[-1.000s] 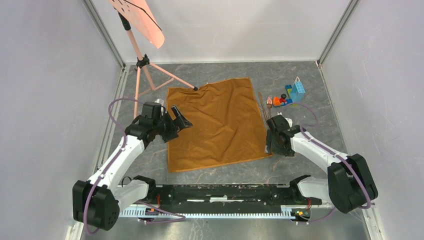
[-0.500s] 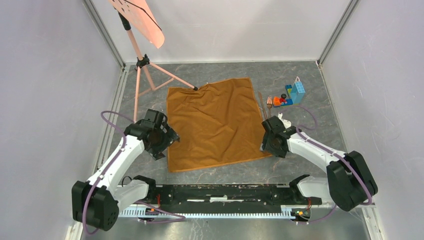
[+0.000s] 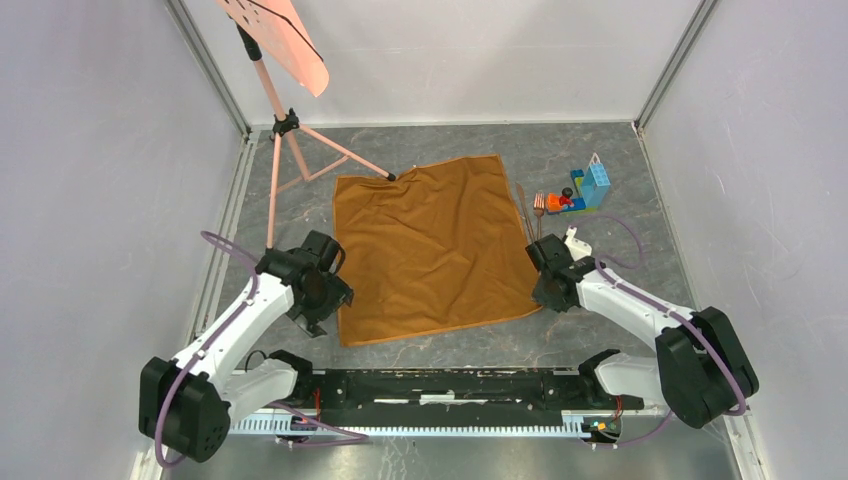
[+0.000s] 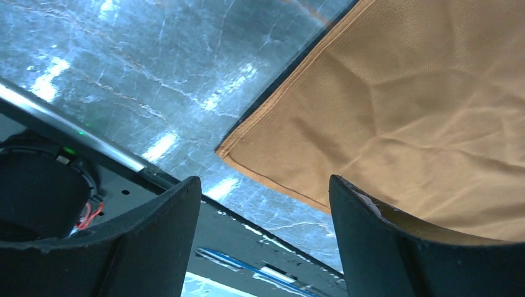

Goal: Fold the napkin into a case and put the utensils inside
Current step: Pick up the flattened napkin from the center of the board, then fold the rectangle-folded napkin at the center of the board.

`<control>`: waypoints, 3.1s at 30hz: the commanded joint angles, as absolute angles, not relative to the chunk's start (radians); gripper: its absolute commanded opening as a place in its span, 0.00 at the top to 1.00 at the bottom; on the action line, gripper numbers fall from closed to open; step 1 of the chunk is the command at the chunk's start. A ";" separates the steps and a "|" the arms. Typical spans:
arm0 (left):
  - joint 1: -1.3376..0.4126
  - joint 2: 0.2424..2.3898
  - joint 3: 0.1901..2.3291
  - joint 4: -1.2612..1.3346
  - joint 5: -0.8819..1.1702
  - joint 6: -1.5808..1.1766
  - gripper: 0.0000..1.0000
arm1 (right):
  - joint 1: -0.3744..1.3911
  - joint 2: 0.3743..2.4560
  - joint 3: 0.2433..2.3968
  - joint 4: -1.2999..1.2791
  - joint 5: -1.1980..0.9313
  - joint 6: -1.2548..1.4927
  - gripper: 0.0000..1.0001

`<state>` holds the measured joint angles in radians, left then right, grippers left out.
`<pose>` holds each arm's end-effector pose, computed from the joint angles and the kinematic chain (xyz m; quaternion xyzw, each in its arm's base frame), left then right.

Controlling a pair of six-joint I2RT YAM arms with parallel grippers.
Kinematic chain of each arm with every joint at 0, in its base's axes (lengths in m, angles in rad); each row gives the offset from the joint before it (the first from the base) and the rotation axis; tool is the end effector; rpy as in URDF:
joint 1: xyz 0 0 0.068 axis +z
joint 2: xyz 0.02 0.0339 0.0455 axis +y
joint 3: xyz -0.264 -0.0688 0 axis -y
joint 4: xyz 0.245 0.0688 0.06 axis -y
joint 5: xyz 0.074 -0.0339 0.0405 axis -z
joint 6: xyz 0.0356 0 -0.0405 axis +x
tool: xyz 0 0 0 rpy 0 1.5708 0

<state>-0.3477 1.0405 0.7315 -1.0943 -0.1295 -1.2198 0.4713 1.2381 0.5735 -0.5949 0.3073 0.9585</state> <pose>0.1485 -0.0489 0.2161 -0.4249 0.8991 -0.0133 0.1046 0.1801 0.0797 0.1564 0.2585 0.9417 -0.0138 0.2148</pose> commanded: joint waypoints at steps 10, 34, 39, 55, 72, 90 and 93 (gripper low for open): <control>-0.553 1.089 0.713 -1.189 -0.208 -1.545 0.39 | 0.475 1.240 0.533 -0.558 0.267 1.007 1.00; -0.568 1.152 0.497 -0.925 -0.167 -1.649 0.45 | 0.476 1.192 0.485 -0.513 0.235 0.991 1.00; -0.567 1.191 0.515 -0.903 -0.179 -1.654 0.70 | 0.475 1.183 0.489 -0.516 0.227 0.990 1.00; -0.526 0.689 0.859 -0.764 -0.330 -1.088 0.98 | 0.475 0.888 0.583 -0.087 -0.115 0.388 1.00; -0.526 0.417 1.435 -0.556 -0.131 -0.519 0.98 | 0.476 0.545 0.865 0.239 -0.608 0.329 1.00; -0.482 1.001 1.380 -0.607 -0.709 -0.543 0.98 | 0.467 0.922 0.855 0.266 0.378 0.284 1.00; -0.344 1.175 1.363 -0.551 -0.530 -0.608 0.98 | 0.446 1.082 0.854 0.358 0.407 0.244 1.00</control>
